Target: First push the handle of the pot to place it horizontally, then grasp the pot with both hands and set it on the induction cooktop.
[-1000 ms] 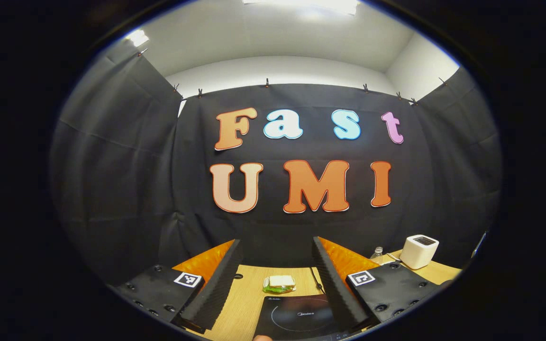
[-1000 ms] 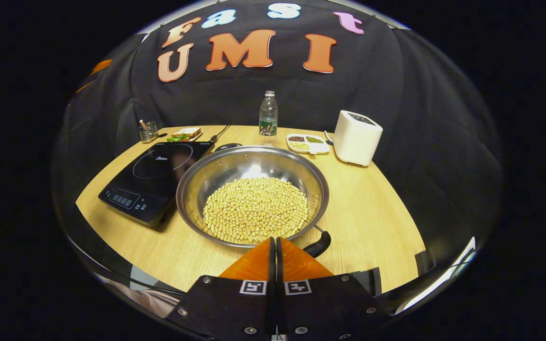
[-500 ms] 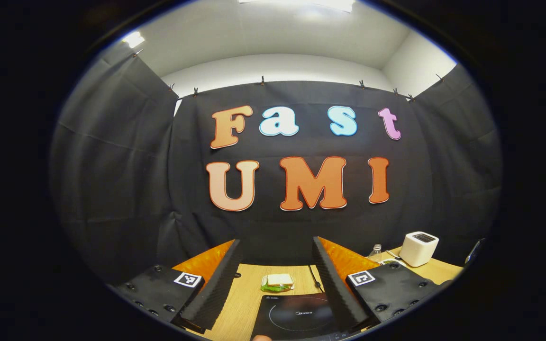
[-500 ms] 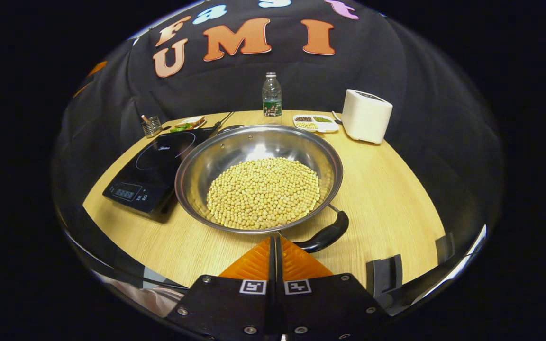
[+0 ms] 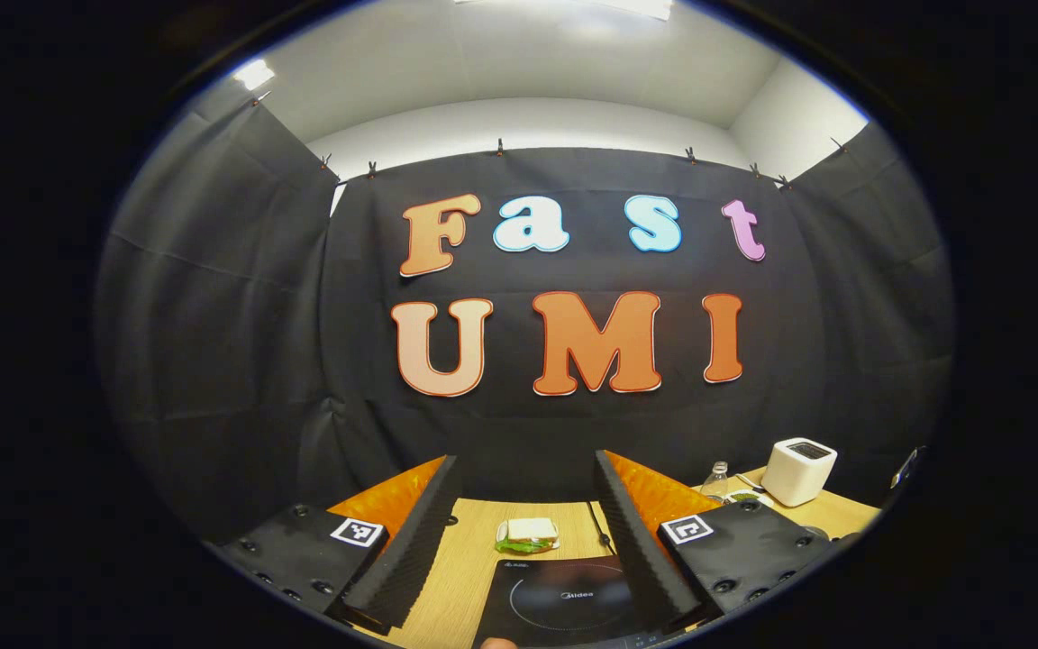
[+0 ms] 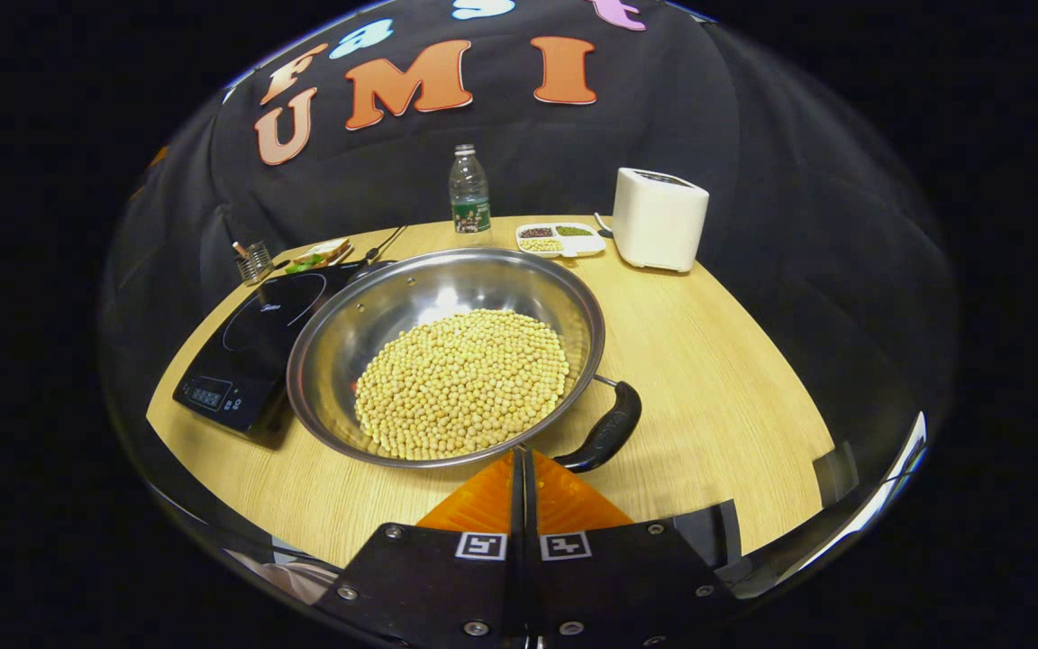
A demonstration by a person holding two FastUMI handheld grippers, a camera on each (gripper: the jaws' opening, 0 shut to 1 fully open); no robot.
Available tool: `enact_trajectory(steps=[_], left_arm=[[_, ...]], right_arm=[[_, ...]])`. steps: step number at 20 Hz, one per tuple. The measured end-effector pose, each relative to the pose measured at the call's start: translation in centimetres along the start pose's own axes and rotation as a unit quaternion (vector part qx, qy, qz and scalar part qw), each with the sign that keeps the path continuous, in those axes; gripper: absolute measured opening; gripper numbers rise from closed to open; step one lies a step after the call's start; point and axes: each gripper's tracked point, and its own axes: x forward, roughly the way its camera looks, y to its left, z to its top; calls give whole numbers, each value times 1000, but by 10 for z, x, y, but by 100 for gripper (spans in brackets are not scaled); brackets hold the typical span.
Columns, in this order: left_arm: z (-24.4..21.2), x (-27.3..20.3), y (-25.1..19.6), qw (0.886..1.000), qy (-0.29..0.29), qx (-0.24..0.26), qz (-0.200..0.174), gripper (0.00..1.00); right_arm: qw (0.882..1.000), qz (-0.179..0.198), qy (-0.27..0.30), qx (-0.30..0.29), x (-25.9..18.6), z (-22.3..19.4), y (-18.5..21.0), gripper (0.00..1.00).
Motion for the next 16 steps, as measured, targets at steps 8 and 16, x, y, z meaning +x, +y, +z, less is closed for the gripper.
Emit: enact_trajectory(steps=[8,16], left_arm=[[0,3,0,1000,1,2,1,99],[-6,7,-5,1000,6,0,0,99]], right_arm=[[1000,-15,-2,23,19,18,-19,0],[998,-25,-12,50,38,34,-36,0]])
